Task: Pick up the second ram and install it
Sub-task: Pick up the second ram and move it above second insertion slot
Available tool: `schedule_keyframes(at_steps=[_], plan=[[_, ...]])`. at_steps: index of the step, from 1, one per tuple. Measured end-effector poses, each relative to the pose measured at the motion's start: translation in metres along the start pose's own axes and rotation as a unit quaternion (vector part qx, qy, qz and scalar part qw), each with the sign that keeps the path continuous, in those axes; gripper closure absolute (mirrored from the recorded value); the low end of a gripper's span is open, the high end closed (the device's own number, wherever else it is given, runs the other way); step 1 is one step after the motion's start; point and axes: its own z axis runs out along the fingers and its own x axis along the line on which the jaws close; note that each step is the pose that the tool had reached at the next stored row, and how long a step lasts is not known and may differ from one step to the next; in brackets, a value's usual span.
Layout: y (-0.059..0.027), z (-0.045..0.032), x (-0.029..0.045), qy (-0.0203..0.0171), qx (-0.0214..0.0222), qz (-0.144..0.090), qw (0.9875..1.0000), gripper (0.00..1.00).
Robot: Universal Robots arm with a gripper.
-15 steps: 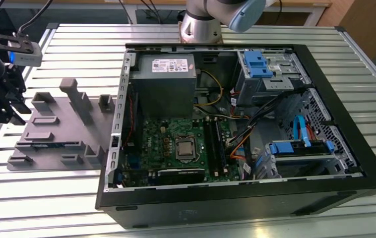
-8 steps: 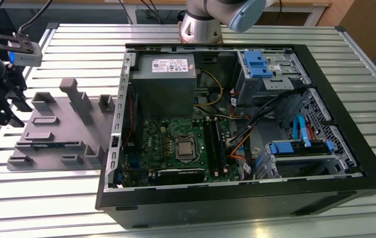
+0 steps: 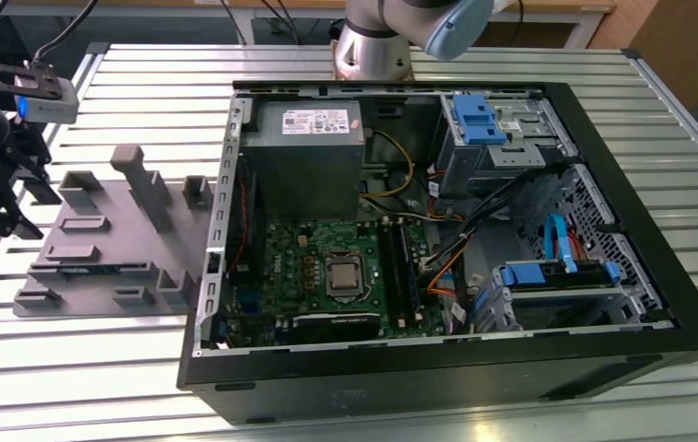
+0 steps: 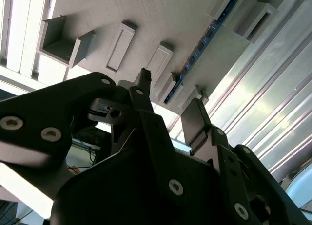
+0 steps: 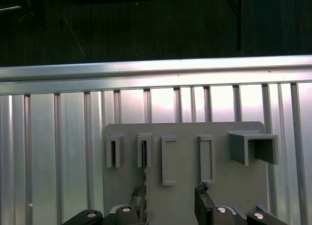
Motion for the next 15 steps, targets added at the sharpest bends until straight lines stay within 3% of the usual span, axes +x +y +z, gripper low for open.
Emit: schedule_keyframes(at_steps=[2, 3, 9, 10, 13, 15], plan=[[0.0000, 0.0001, 0.0000, 0.0000, 0.0000, 0.000, 1.0000, 0.50], [0.0000, 0.0001, 0.0000, 0.0000, 0.0000, 0.000, 1.0000, 0.44], [0.0000, 0.0001, 0.0000, 0.0000, 0.0000, 0.000, 1.0000, 0.45], [0.0000, 0.0001, 0.0000, 0.0000, 0.0000, 0.000, 1.0000, 0.51], [0.0000, 0.0002, 0.0000, 0.0000, 0.0000, 0.000, 1.0000, 0.58], [0.0000, 0.0002, 0.0000, 0.0000, 0.0001, 0.000, 1.0000, 0.69]])
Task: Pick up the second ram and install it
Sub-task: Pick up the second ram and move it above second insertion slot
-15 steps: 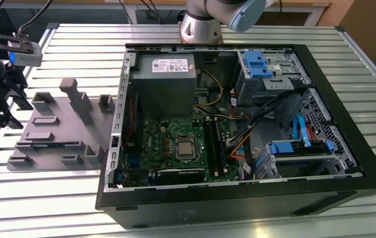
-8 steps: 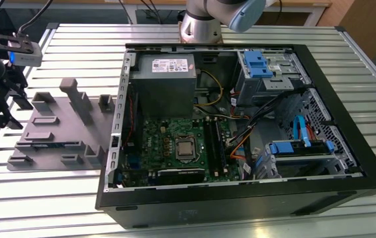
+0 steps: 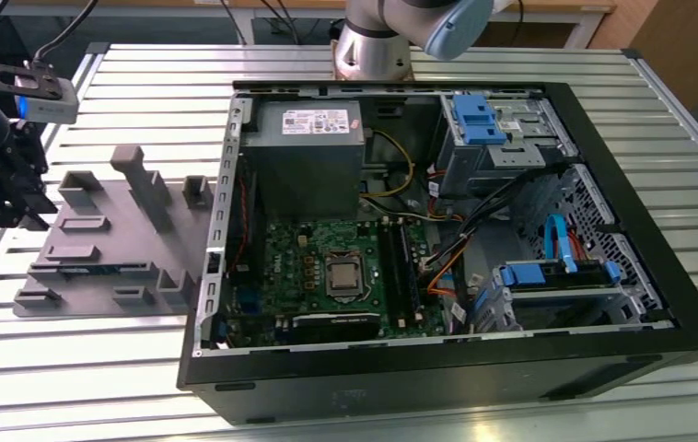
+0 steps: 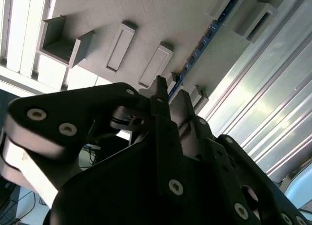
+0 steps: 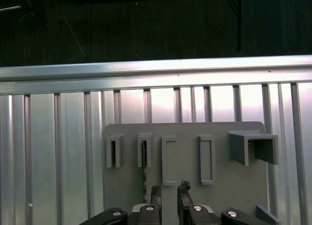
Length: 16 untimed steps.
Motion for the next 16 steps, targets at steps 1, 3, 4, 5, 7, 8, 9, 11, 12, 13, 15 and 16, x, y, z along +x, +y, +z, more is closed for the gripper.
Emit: schedule_keyframes(at_steps=[1, 3, 4, 5, 7, 8, 9, 11, 12, 13, 15, 16], plan=[[0.0000, 0.0000, 0.0000, 0.0000, 0.0000, 0.000, 1.0000, 0.69], [0.0000, 0.0000, 0.0000, 0.0000, 0.0000, 0.000, 1.0000, 0.75], [0.0000, 0.0000, 0.0000, 0.0000, 0.0000, 0.000, 1.0000, 0.82], [0.0000, 0.0000, 0.0000, 0.0000, 0.0000, 0.000, 1.0000, 0.82], [0.0000, 0.0000, 0.0000, 0.0000, 0.0000, 0.000, 1.0000, 0.82], [0.0000, 0.0001, 0.0000, 0.0000, 0.0000, 0.000, 1.0000, 0.82], [0.0000, 0.0001, 0.0000, 0.0000, 0.0000, 0.000, 1.0000, 0.82], [0.0000, 0.0001, 0.0000, 0.0000, 0.0000, 0.000, 1.0000, 0.82], [0.0000, 0.0001, 0.0000, 0.0000, 0.0000, 0.000, 1.0000, 0.80], [0.0000, 0.0001, 0.0000, 0.0000, 0.0000, 0.000, 1.0000, 0.80], [0.0000, 0.0001, 0.0000, 0.0000, 0.0000, 0.000, 1.0000, 0.74], [0.0000, 0.0001, 0.0000, 0.0000, 0.0000, 0.000, 1.0000, 0.74]])
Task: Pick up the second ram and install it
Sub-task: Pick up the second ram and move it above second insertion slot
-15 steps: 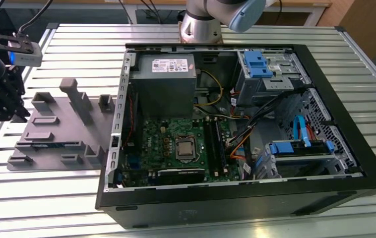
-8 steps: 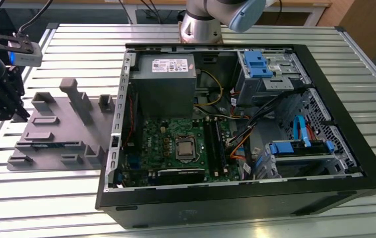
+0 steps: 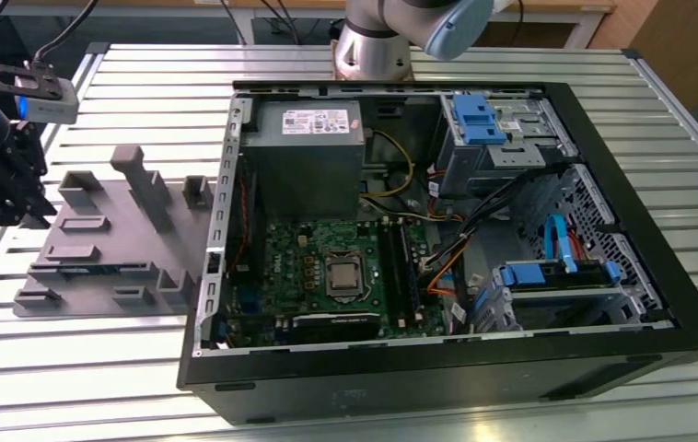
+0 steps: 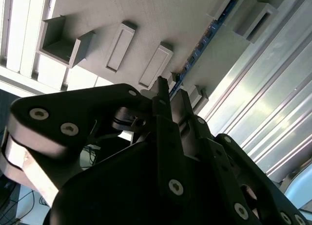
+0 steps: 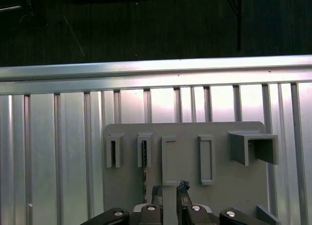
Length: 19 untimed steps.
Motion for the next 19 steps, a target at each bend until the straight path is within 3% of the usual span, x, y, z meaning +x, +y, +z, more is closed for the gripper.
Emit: schedule_keyframes(at_steps=[19], plan=[[-0.0001, 0.0042, 0.0002, 0.0017, 0.0001, 0.000, 1.0000, 0.74]])
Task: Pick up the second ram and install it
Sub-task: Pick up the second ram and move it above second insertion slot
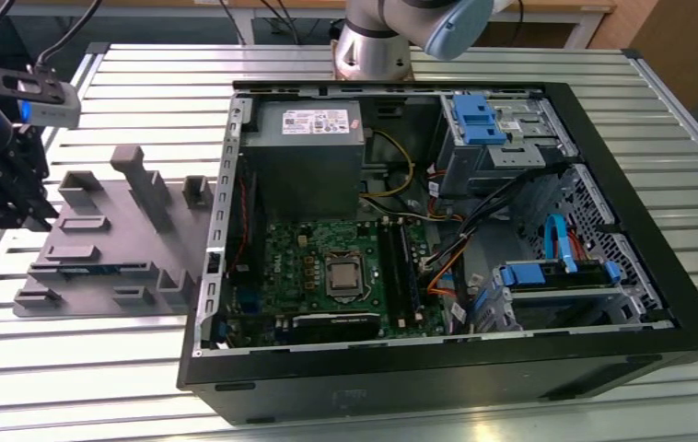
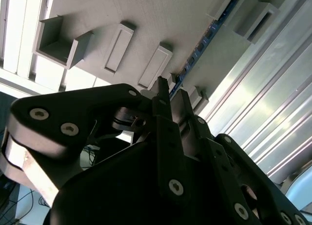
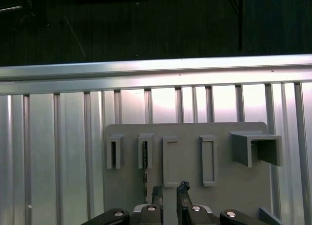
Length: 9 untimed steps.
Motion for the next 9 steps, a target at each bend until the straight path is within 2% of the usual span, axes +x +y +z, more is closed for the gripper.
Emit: schedule_keyframes(at_steps=[9], plan=[[-0.0001, 0.0007, 0.0002, 0.0000, 0.0000, 0.000, 1.0000, 0.74]])
